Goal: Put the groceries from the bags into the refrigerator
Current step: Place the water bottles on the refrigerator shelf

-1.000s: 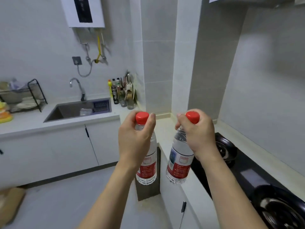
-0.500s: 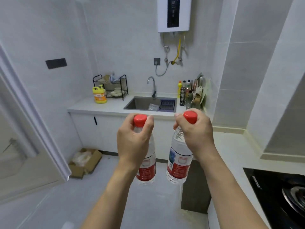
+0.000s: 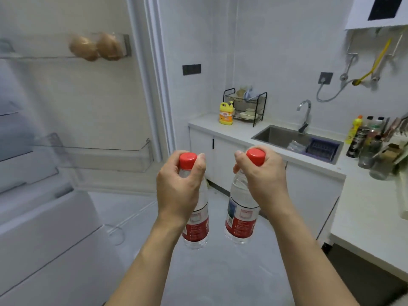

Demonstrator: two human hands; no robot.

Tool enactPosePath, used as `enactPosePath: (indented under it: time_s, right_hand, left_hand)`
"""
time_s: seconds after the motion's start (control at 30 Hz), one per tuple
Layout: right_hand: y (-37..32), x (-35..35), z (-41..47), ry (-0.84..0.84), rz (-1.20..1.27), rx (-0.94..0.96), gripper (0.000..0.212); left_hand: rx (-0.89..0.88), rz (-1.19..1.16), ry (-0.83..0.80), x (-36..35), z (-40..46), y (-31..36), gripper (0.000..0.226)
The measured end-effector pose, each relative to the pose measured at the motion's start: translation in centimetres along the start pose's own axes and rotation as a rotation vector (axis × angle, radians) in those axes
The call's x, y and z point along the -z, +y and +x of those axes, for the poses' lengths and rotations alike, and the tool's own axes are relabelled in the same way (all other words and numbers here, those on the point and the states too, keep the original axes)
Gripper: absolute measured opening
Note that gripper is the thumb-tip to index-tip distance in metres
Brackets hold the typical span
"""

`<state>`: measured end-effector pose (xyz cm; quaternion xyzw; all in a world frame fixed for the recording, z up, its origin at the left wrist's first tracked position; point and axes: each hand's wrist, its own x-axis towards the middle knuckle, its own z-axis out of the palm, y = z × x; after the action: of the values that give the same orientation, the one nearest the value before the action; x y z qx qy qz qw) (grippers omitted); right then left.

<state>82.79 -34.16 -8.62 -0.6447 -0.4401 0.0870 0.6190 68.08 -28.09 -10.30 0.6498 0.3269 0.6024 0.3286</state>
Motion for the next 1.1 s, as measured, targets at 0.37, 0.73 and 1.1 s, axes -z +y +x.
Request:
enactPosePath:
  time_s: [0.37,0.73,1.1]
  right_hand:
    - [-4.9,-14.9,-2.6,-0.335,0.194,0.069,0.021]
    - [-11.1,-28.3,-6.6,-0.520,0.346,0.108,0.021]
    - [-12.8,-39.0,-6.7,-0.612,0.368,0.125,0.022]
  left_hand:
    - [-0.010,0.231,0.319,14.9,1.1,-2.0,0.033]
    - [-0.014,0.376,0.471,28.7,2.9,-4.0,0.031]
    - [0.016,0.432,0.576,36.5,6.3,-8.5,0.031]
